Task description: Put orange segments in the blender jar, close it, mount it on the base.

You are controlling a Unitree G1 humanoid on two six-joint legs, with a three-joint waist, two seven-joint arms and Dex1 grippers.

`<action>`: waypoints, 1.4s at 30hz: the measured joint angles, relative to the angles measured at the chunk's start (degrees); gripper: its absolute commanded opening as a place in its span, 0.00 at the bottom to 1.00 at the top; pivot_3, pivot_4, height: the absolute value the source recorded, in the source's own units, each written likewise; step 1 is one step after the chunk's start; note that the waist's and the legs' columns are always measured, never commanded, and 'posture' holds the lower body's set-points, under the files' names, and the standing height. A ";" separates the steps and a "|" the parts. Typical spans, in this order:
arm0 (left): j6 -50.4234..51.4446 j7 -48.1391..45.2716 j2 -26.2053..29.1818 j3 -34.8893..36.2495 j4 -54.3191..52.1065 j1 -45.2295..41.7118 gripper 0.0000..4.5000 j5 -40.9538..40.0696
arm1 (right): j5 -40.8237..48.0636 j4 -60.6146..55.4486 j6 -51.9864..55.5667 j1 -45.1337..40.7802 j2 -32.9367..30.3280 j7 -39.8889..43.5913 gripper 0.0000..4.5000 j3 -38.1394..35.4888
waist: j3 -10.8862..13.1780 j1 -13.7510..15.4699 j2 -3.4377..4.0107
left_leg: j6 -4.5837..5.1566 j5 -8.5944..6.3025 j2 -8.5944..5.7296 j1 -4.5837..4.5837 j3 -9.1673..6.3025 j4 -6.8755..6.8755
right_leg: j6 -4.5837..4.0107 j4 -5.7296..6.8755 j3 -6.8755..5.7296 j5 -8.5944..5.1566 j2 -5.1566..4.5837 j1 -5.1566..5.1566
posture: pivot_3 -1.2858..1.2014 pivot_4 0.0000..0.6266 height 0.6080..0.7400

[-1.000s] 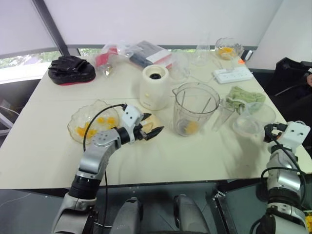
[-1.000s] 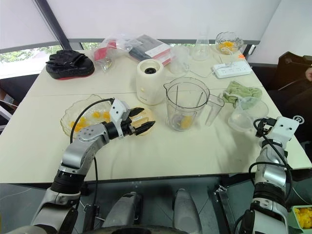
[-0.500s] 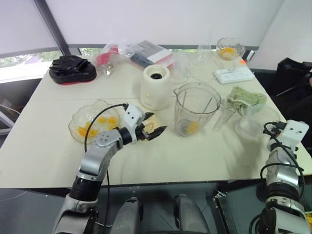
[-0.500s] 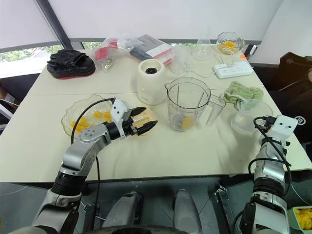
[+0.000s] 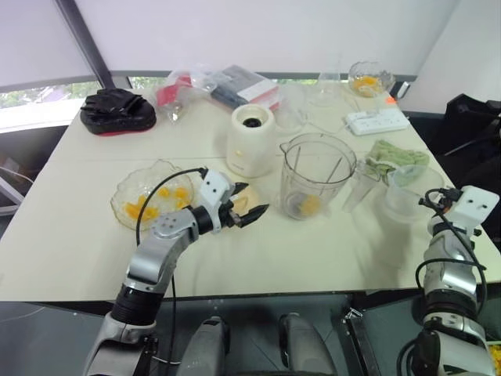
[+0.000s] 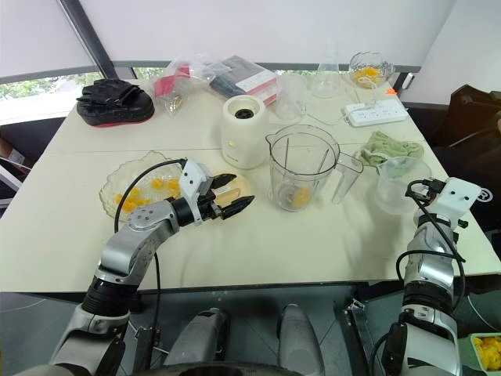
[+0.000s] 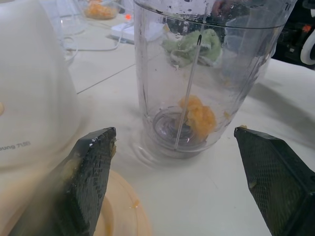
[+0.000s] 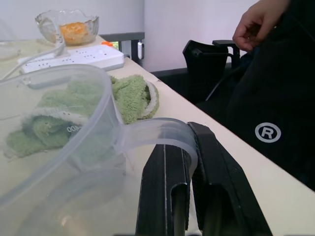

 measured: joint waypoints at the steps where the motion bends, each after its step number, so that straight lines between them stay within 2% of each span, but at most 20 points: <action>1: 0.02 0.09 0.04 0.01 -0.02 0.00 0.90 0.00 | 0.55 -0.86 0.49 0.15 0.45 -0.47 0.01 -0.22 | 0.00 0.00 0.00 | 0.00 0.00 0.00 0.00 0.00 0.00 | 0.00 0.00 0.00 0.00 0.00 0.00 | 0.52 0.24 1.00; 11: 1.22 0.22 0.98 0.00 -1.71 1.02 0.90 -0.26 | 10.21 -12.05 9.07 0.12 6.63 -6.98 0.01 -4.70 | 0.14 -0.20 0.26 | 0.00 0.00 0.01 -0.08 0.01 -0.09 | 0.00 0.02 0.00 0.00 0.00 -0.17 | 0.52 0.24 1.00; 17: 2.32 0.08 1.30 0.43 -2.65 1.30 0.90 -2.56 | 13.25 -21.91 13.95 -0.31 6.95 -9.84 0.01 -4.91 | 0.29 -0.05 0.52 | 0.01 0.00 0.01 -0.15 0.01 -0.09 | 0.01 0.02 0.00 -0.01 0.00 -0.22 | 0.52 0.24 1.00; 21: 3.87 0.53 1.16 3.29 -3.35 1.48 0.90 -6.35 | 14.78 -27.12 18.15 -0.94 5.87 -11.13 0.01 -5.13 | 0.32 -0.10 0.56 | 0.01 -0.01 0.02 -0.15 0.00 -0.09 | 0.01 0.02 0.00 -0.01 0.00 -0.24 | 0.52 0.24 1.00; 27: 4.58 0.64 1.98 8.99 -6.16 2.01 0.90 -11.47 | 16.30 -33.08 27.78 -4.92 -2.12 -9.40 0.01 -4.55 | 0.39 -0.16 0.68 | 0.01 -0.01 0.02 -0.32 0.02 -0.08 | 0.00 0.02 0.00 -0.01 0.00 -0.42 | 0.52 0.24 1.00; 36: 1.23 -0.74 3.73 8.51 -7.60 3.55 0.90 -12.37 | 17.24 -33.32 39.37 -13.36 -13.65 -2.26 0.01 -2.04 | 0.40 0.18 0.66 | 0.01 0.00 0.01 -0.96 0.02 -0.02 | 0.00 0.01 0.00 0.02 -0.01 -0.98 | 0.52 0.24 1.00; 42: -0.98 -0.61 3.68 6.62 -7.89 5.01 0.90 -11.05 | 14.98 -36.55 43.19 -14.24 -19.69 4.84 0.01 4.70 | 0.40 0.09 0.66 | 0.05 -0.03 0.01 -1.01 0.05 -0.06 | 0.02 0.01 0.00 0.01 -0.01 -1.09 | 0.52 0.24 1.00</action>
